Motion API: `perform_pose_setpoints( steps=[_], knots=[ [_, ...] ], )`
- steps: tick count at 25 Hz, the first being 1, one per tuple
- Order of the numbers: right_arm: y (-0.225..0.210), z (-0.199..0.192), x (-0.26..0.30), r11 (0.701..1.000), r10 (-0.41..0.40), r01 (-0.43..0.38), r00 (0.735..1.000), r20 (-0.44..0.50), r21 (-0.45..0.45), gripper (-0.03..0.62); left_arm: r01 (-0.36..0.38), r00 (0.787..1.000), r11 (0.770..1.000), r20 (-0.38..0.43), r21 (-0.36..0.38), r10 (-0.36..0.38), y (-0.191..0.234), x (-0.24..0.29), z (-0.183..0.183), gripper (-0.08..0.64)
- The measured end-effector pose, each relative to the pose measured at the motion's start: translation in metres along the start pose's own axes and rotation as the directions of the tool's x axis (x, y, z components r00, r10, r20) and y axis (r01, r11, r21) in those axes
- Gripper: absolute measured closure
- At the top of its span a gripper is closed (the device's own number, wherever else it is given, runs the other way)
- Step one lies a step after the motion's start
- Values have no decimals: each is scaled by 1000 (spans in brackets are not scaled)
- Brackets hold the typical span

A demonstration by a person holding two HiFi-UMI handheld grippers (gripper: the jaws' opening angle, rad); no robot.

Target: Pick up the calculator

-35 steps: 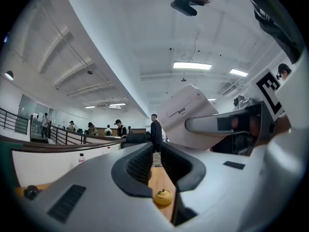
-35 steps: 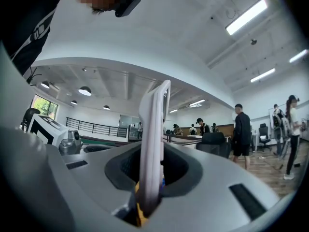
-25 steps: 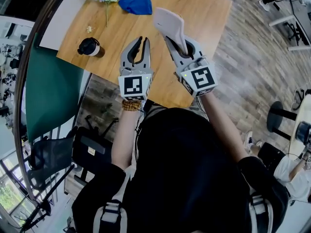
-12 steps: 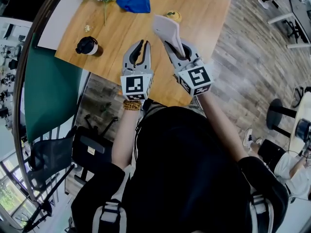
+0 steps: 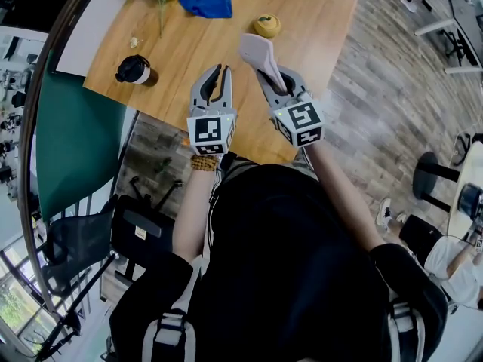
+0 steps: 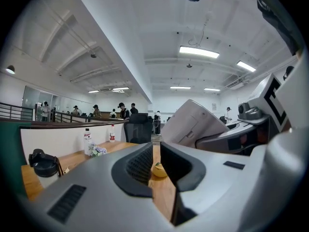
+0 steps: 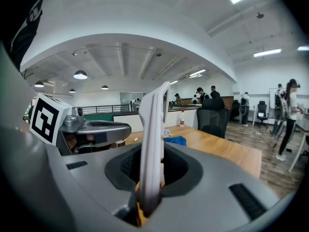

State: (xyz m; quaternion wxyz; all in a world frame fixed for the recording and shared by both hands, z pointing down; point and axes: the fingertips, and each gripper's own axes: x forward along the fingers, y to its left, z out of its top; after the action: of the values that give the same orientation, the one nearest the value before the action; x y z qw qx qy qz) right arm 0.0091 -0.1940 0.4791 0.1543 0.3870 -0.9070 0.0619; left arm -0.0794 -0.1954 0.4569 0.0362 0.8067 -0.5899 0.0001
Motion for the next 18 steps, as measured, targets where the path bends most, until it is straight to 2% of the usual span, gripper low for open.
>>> perform_pose_setpoints(
  steps=[8, 18],
  knots=[
    [-3, -27, 3, 1000, -1, 4, 996, -89, 23, 514, -11, 1000, 1000, -30, -5, 10, 4, -4, -11, 497],
    [-5, -64, 7, 999, 8, 1, 982, -186, 44, 514, -23, 999, 1000, -26, -10, 22, 9, -9, -10, 497]
  ],
)
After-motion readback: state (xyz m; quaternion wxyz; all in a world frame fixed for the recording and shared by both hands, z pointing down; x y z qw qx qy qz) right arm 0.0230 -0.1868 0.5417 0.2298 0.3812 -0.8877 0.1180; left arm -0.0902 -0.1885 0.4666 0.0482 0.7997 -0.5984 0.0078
